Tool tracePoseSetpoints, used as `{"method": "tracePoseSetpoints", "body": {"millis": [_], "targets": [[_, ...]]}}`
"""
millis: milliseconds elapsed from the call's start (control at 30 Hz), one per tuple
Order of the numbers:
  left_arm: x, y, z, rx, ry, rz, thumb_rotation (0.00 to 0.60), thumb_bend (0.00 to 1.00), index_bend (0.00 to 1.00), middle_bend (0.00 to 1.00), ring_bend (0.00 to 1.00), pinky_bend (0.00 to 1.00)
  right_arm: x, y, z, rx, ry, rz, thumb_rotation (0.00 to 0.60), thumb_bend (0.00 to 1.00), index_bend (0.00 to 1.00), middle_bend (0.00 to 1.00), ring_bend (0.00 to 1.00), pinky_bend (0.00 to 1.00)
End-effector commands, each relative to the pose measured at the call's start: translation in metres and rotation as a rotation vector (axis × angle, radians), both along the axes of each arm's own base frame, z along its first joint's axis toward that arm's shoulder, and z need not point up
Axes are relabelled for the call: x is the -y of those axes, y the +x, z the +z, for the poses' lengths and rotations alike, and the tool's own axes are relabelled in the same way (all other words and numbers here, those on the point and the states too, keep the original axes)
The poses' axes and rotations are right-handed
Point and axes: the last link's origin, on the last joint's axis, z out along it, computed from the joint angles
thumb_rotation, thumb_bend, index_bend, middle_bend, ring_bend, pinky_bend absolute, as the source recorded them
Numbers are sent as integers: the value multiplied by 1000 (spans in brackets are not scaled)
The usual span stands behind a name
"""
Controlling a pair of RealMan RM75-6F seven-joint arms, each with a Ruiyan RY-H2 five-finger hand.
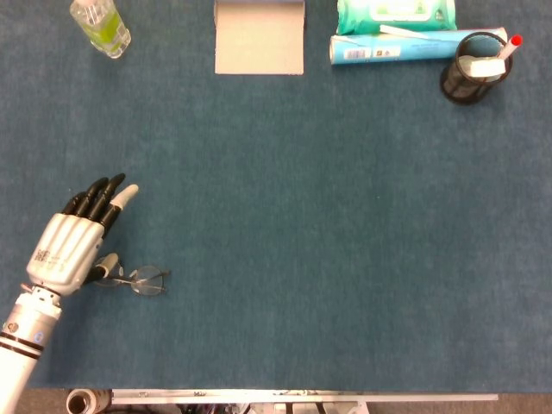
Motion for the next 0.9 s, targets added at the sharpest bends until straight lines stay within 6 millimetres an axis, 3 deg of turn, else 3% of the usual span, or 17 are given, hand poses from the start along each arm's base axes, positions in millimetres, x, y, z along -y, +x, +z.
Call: {"method": "tracePoseSetpoints", "body": {"millis": [33, 900], "targets": [[-1, -4, 0, -8, 0, 17, 600, 242, 0, 0, 0, 162, 0, 0, 0, 0, -1, 0, 600, 98, 474, 409, 300, 306], [8, -27, -7, -11, -20, 89, 600, 242, 0, 0, 0, 161, 1, 0, 0, -1, -2, -2, 600, 99, 474, 409, 300, 306]]}}
